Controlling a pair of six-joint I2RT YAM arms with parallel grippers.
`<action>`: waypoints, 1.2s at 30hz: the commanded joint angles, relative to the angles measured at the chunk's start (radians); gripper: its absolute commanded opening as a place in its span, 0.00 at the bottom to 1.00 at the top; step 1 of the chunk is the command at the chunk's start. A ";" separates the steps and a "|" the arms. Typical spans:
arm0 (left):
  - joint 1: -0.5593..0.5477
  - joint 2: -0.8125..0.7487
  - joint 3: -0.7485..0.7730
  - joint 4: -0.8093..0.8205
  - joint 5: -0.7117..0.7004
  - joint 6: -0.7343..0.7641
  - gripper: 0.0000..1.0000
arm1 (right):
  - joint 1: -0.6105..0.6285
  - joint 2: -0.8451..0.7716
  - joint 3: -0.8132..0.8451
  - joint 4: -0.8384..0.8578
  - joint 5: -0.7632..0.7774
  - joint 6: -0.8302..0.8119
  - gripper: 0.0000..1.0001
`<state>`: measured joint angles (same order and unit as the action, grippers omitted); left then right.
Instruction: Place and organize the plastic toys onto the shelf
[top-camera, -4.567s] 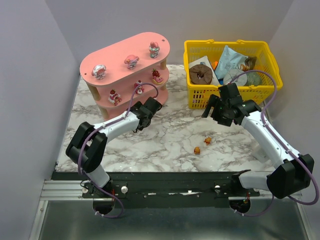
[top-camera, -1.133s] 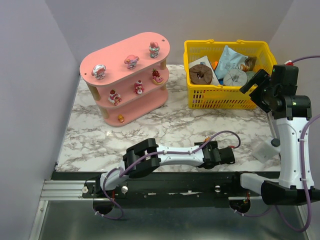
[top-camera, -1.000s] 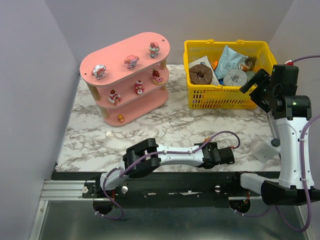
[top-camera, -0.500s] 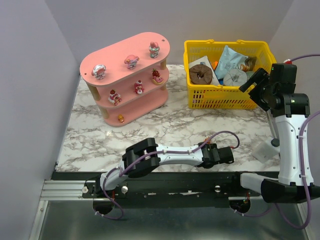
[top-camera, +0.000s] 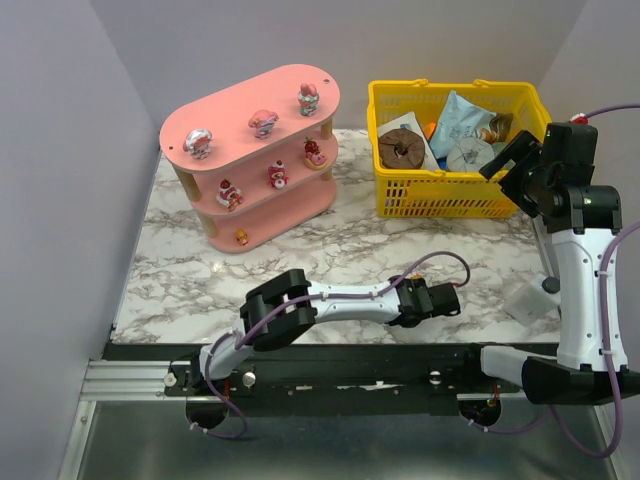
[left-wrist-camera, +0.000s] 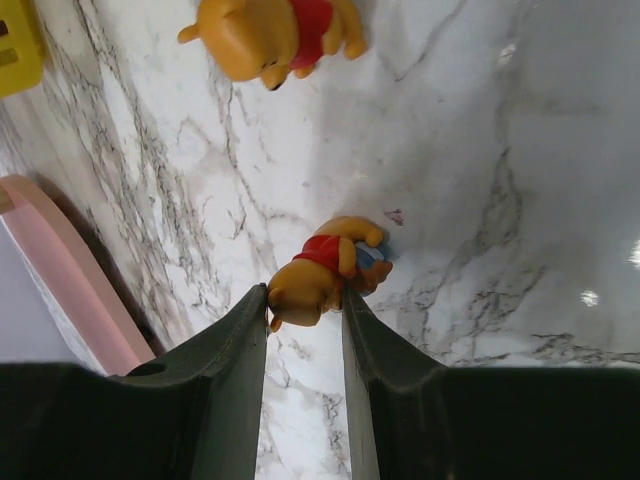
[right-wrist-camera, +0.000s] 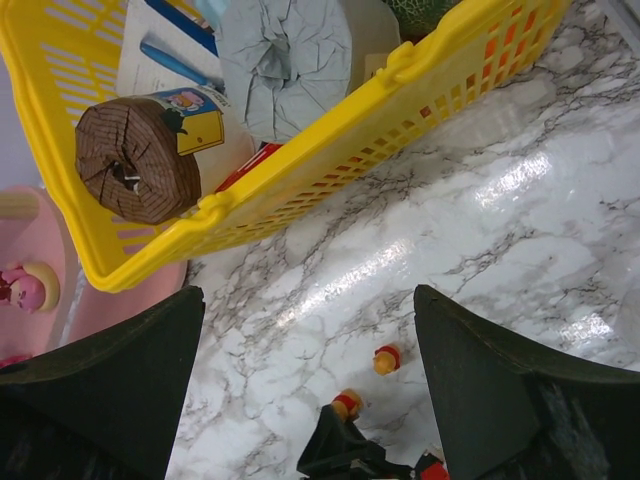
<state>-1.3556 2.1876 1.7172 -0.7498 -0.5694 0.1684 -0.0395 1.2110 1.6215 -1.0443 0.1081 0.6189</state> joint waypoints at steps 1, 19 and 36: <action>0.059 -0.068 -0.028 -0.006 -0.024 -0.006 0.07 | -0.005 0.008 0.009 0.035 -0.016 0.004 0.92; 0.482 -0.158 -0.139 -0.014 -0.099 -0.010 0.07 | -0.007 0.061 -0.003 0.081 -0.039 0.004 0.92; 0.633 -0.212 -0.211 0.069 -0.147 0.079 0.07 | -0.005 0.124 0.031 0.089 -0.059 0.001 0.92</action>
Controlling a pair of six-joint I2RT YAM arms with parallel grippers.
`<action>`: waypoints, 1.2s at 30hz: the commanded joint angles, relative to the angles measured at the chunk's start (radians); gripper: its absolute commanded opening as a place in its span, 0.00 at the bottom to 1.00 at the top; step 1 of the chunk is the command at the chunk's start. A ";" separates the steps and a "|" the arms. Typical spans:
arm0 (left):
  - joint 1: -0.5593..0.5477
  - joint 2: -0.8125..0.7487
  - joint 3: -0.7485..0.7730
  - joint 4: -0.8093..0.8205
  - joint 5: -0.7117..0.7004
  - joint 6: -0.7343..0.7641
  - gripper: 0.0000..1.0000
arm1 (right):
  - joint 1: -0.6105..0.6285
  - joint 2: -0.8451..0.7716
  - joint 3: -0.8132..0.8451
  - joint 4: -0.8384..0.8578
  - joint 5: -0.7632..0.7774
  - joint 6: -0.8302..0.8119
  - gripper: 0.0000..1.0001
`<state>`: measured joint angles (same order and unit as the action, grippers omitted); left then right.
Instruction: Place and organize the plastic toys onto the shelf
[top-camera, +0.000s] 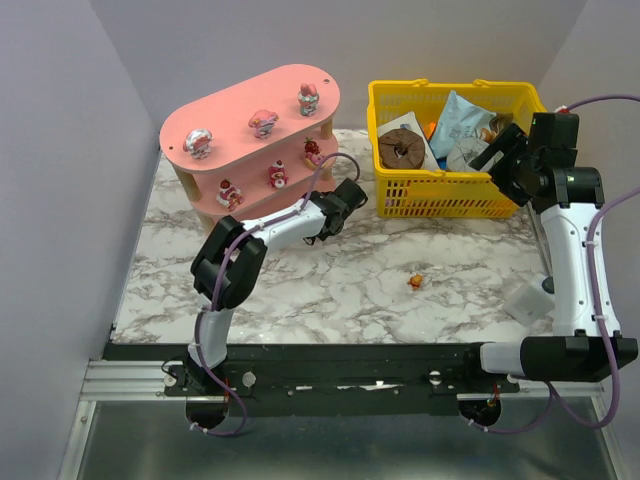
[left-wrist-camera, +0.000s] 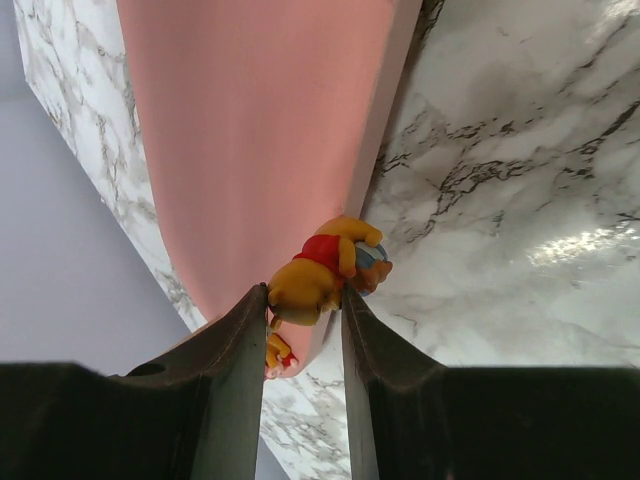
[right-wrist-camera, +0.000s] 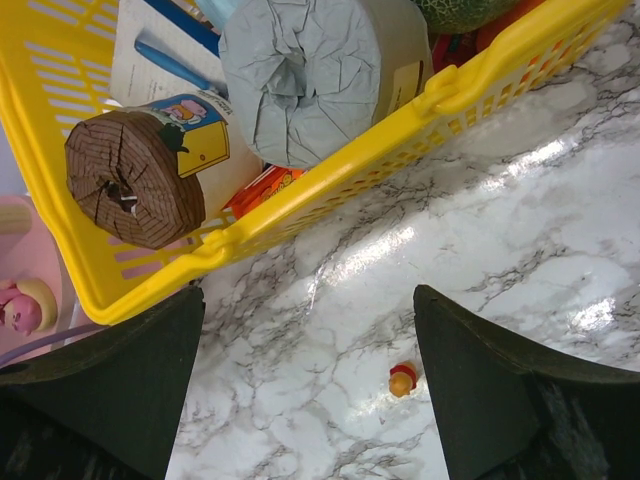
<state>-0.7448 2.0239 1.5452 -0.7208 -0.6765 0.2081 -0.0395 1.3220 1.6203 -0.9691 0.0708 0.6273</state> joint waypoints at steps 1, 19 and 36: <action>0.031 -0.053 -0.048 0.047 -0.040 0.043 0.07 | -0.007 0.013 0.033 0.013 -0.023 -0.008 0.92; 0.102 -0.083 -0.096 0.152 0.028 0.129 0.08 | -0.007 0.033 0.044 0.007 -0.031 -0.001 0.91; 0.105 -0.065 -0.096 0.141 0.058 0.123 0.21 | -0.007 0.023 0.035 0.007 -0.034 -0.001 0.90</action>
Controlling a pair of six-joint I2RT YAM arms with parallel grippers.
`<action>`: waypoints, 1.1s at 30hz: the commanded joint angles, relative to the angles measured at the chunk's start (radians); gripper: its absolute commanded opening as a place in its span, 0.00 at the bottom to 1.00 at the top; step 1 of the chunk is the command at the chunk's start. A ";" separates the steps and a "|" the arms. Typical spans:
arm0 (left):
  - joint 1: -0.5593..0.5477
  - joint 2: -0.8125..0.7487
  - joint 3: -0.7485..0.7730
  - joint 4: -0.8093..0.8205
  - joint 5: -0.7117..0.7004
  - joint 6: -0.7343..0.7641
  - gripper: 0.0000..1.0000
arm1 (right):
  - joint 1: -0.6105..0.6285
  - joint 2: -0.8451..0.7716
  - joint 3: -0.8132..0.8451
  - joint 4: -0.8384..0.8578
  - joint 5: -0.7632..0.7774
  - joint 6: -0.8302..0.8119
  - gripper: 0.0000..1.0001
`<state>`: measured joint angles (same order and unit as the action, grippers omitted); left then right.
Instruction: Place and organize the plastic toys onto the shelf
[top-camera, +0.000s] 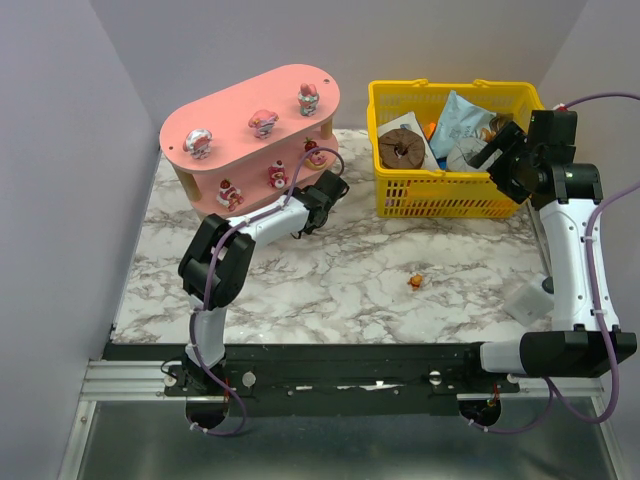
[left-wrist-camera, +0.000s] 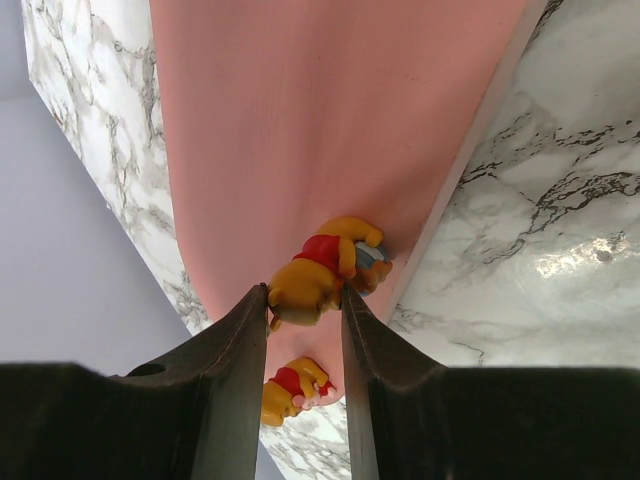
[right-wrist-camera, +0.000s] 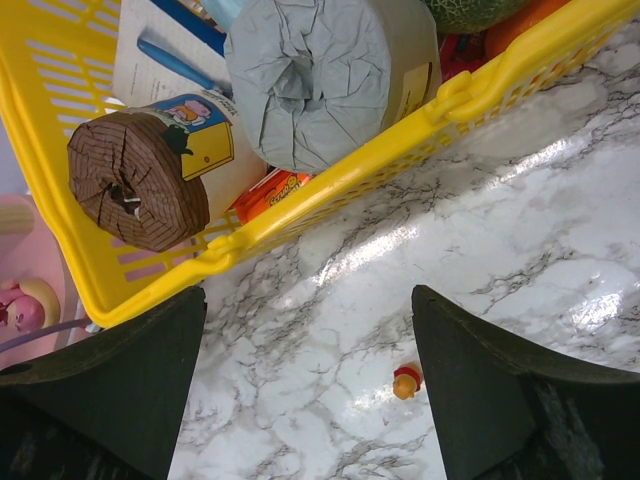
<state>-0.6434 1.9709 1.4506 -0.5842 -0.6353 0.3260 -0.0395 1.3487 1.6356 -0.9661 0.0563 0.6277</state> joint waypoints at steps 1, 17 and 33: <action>0.004 -0.010 0.002 0.001 0.017 0.005 0.22 | -0.007 -0.006 0.018 0.004 -0.021 -0.002 0.90; 0.004 -0.014 0.016 -0.016 -0.004 0.008 0.43 | -0.007 -0.026 0.004 0.044 -0.090 0.000 0.89; -0.002 -0.041 0.025 -0.006 -0.027 0.010 0.56 | -0.007 -0.031 -0.013 0.047 -0.099 -0.003 0.88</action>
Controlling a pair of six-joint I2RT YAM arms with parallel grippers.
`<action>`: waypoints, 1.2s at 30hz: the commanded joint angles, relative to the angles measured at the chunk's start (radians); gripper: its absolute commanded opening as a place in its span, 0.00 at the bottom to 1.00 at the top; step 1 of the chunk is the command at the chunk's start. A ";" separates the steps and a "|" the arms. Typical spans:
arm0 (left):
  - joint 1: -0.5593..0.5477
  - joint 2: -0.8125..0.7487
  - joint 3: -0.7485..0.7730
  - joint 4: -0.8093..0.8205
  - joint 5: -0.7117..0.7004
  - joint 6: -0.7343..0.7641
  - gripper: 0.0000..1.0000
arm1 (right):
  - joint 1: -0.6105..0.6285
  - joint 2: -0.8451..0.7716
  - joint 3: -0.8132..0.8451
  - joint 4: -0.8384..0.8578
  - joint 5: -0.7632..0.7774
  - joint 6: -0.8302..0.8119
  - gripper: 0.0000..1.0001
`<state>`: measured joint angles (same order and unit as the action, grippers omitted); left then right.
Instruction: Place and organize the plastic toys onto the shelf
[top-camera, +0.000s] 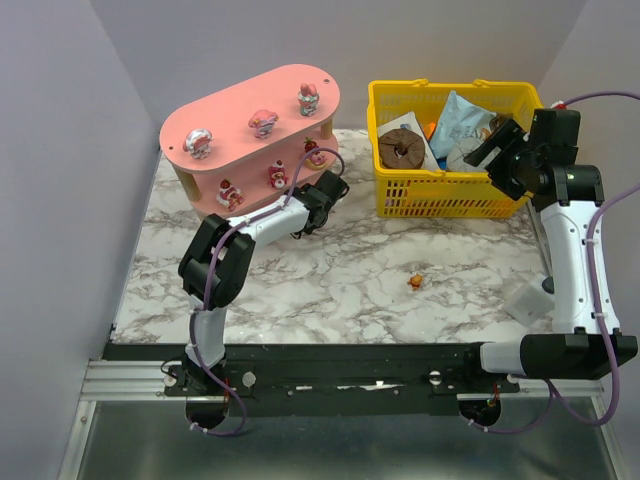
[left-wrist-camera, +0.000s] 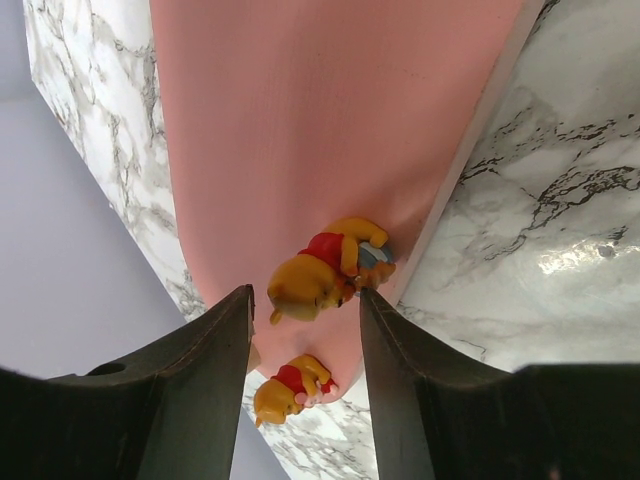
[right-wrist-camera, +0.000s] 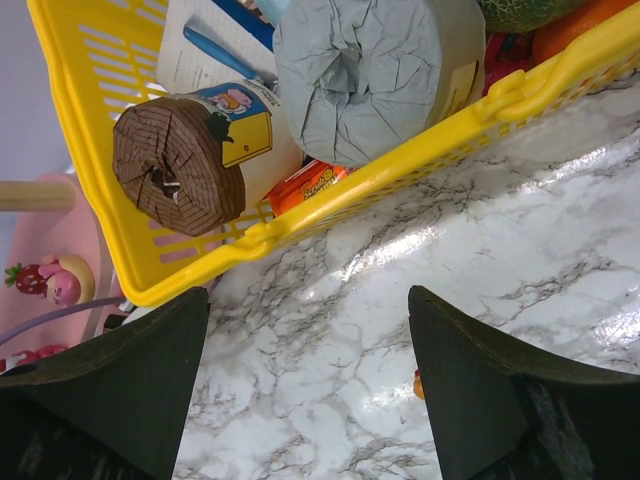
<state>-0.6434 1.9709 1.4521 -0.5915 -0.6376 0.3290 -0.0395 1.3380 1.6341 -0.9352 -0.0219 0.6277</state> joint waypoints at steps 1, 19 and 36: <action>-0.005 -0.046 0.024 0.001 -0.025 0.005 0.56 | -0.005 -0.020 -0.011 0.016 -0.021 -0.003 0.88; -0.205 -0.066 0.090 -0.034 0.010 -0.013 0.60 | -0.007 -0.010 0.049 -0.001 -0.001 -0.031 0.89; -0.640 0.052 0.240 0.009 0.240 -0.019 0.60 | -0.028 -0.008 0.227 -0.151 0.042 -0.100 0.93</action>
<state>-1.2415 1.9732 1.6585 -0.6121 -0.4904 0.3061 -0.0605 1.3670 1.8648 -1.0149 0.0158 0.5480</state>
